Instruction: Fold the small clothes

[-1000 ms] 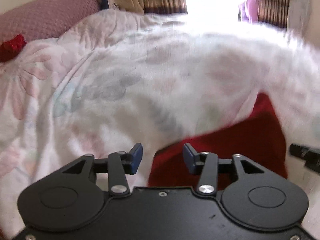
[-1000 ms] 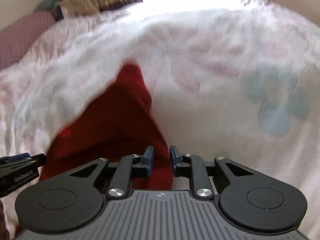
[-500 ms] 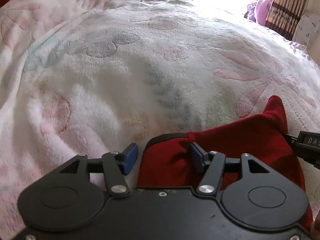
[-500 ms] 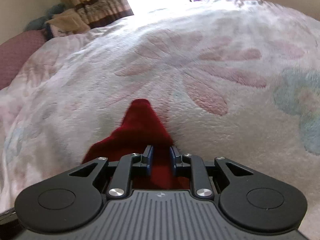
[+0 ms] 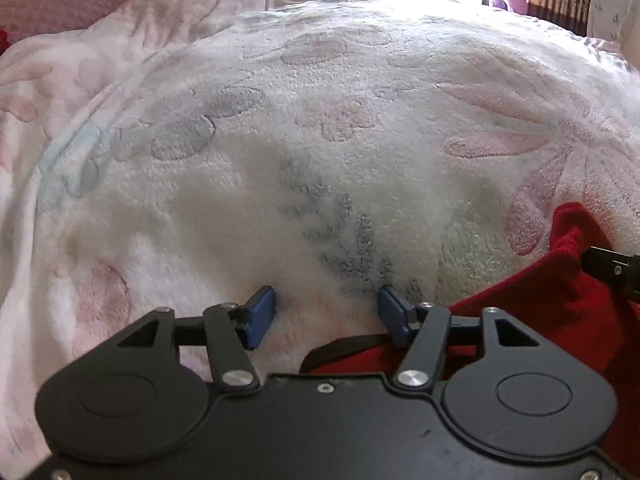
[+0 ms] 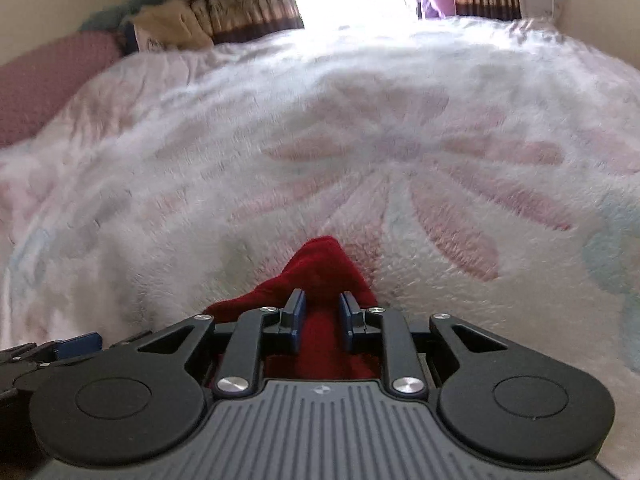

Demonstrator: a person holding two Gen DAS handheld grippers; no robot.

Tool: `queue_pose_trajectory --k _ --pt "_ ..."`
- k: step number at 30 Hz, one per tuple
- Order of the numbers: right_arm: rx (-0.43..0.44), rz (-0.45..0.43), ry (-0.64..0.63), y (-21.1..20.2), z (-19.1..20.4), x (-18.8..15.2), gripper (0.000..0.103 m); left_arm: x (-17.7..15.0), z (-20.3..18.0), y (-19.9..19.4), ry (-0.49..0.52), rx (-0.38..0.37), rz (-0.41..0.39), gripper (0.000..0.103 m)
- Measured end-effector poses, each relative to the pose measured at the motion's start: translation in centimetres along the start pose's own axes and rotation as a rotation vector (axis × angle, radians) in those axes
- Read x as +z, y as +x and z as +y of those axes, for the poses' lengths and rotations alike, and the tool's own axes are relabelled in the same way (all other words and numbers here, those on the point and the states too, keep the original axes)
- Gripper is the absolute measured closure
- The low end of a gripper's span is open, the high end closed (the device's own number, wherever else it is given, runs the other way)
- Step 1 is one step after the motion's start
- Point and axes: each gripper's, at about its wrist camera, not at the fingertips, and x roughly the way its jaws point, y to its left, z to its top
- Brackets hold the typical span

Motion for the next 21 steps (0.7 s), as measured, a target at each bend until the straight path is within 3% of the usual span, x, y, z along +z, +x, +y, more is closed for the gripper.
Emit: queue_pose_trajectory --k 8,12,15,19,21 --pt "0.015 -0.008 -0.023 -1.4 0.2 0.2 0.078 0.8 0.1 -4.6 0.052 0.04 -0.055 0.045" --pt "0.051 0.01 -0.045 -4.2 0.4 0.8 0.078 0.8 1.7 -9.7 -0.009 -0.013 -0.079 0.045" --pt "0.096 0.024 -0.055 -7.0 0.6 0.9 0.078 -1.1 2.5 -13.4 -0.064 0.006 -0.12 0.045" --pt "0.109 0.049 -0.06 -10.0 0.3 -0.7 0.078 -4.8 1.9 -12.8 -0.037 -0.066 -0.017 0.045" --pt "0.1 0.081 -0.059 -9.7 -0.1 -2.0 0.078 -6.3 0.8 -10.6 0.006 -0.053 0.054 0.042"
